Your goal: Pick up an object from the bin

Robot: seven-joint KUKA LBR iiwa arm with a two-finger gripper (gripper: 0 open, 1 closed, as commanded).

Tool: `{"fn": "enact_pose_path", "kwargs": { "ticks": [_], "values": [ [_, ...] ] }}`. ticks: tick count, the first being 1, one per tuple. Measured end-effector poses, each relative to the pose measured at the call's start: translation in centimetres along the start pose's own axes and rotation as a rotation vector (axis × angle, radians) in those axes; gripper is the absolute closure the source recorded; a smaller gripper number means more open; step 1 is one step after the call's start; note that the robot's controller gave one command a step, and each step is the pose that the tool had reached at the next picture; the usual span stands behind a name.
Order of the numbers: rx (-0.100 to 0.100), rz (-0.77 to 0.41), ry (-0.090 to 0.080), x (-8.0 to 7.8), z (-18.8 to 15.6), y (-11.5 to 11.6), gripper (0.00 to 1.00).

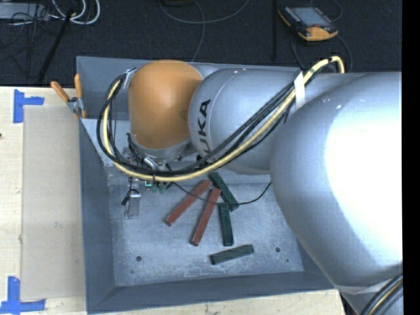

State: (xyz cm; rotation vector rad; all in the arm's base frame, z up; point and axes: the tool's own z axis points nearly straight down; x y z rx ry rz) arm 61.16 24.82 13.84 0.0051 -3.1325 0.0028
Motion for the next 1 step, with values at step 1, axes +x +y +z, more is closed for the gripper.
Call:
{"fn": "enact_pose_path", "kwargs": {
  "ticks": [1],
  "values": [
    [0.004,0.049,-0.002,0.68,5.1,-9.92,0.0]
  ]
}}
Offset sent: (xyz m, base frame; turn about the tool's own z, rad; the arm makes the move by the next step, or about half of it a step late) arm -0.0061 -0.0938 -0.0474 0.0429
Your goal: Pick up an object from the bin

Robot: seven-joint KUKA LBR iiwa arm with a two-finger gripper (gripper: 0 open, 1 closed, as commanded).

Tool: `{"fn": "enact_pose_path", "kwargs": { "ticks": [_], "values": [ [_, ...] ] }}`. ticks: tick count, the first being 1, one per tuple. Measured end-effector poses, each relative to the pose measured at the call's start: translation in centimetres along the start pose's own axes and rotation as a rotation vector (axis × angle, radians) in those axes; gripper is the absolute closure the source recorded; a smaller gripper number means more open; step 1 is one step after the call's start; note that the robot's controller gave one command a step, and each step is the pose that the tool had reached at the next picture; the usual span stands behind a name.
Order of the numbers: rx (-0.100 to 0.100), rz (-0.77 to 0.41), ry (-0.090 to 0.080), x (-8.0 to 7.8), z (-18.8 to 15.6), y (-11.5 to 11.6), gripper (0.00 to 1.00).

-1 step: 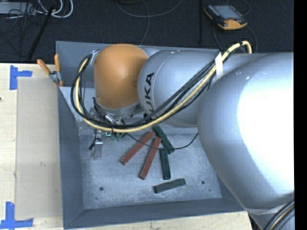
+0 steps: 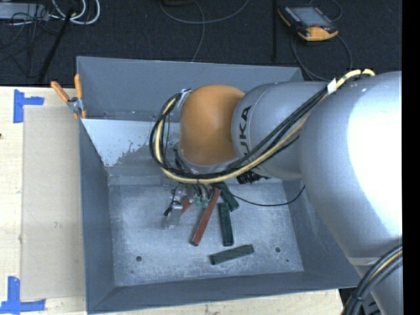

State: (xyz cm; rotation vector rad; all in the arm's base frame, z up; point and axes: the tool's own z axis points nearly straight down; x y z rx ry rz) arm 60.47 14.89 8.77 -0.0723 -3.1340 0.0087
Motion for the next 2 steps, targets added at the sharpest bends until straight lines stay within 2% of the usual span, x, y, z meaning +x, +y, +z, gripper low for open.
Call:
{"fn": "enact_pose_path", "kwargs": {
  "ticks": [1,2],
  "values": [
    [-0.003,-0.025,-0.007,2.5,1.9,-10.4,0.0],
    [-0.007,-0.211,-0.01,-0.2,1.8,-4.9,0.0]
  ]
}}
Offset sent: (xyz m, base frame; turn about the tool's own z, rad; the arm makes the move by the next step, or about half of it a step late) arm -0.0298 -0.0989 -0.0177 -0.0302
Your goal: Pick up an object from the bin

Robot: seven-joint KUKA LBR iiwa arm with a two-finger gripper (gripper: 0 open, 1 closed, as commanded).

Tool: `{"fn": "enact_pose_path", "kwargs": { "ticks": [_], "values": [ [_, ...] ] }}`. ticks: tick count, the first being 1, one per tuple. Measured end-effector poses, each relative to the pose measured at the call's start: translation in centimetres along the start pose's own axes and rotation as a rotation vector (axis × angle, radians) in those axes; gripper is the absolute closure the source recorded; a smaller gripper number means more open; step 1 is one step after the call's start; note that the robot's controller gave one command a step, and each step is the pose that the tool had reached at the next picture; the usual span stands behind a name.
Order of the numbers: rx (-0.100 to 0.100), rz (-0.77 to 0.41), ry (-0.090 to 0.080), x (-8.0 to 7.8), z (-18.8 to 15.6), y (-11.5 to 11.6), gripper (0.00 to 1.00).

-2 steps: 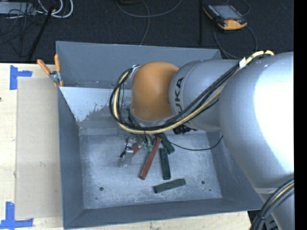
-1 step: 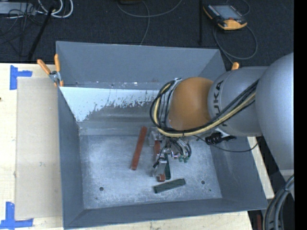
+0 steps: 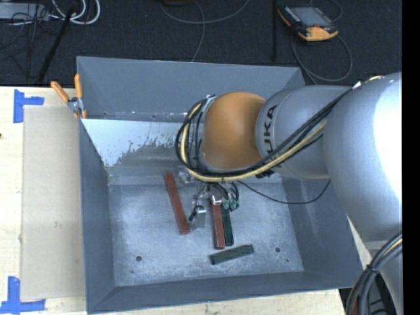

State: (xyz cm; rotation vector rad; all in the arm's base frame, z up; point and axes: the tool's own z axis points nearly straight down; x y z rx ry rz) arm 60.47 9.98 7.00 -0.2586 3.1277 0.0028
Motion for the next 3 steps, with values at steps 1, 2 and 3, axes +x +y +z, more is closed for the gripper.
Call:
{"fn": "enact_pose_path", "kwargs": {
  "ticks": [1,2,3],
  "values": [
    [0.006,0.039,-0.005,3.2,-10.5,-7.8,0.0],
    [-0.002,-0.469,0.009,0.8,-0.7,-7.0,0.0],
    [0.0,-0.462,-0.002,0.5,-1.1,-7.1,1.0]
  ]
}}
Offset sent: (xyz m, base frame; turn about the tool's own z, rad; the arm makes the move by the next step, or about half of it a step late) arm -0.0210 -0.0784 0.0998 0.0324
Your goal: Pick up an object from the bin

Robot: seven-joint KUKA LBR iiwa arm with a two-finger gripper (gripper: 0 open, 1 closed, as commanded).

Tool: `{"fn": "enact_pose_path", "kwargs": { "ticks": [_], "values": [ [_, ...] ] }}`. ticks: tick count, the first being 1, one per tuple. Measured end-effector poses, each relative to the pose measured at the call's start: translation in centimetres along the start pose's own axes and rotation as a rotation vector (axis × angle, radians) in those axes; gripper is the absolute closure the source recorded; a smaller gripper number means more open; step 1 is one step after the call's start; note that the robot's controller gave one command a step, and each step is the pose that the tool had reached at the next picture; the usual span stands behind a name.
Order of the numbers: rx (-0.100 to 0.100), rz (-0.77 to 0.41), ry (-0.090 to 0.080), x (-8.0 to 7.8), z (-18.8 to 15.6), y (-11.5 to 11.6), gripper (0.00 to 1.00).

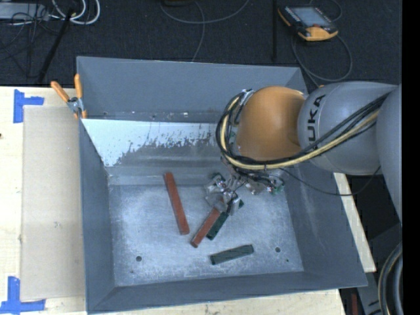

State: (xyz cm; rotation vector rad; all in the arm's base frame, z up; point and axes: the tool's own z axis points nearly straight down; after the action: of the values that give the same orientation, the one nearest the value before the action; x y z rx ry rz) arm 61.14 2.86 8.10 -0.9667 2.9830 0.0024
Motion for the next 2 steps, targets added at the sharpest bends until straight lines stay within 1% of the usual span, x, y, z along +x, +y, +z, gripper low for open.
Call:
{"fn": "enact_pose_path", "kwargs": {
  "ticks": [1,2],
  "values": [
    [-0.001,0.001,0.004,0.14,0.16,0.0,0.0],
    [-0.001,0.002,0.004,0.15,0.18,0.0,1.0]
  ]
}}
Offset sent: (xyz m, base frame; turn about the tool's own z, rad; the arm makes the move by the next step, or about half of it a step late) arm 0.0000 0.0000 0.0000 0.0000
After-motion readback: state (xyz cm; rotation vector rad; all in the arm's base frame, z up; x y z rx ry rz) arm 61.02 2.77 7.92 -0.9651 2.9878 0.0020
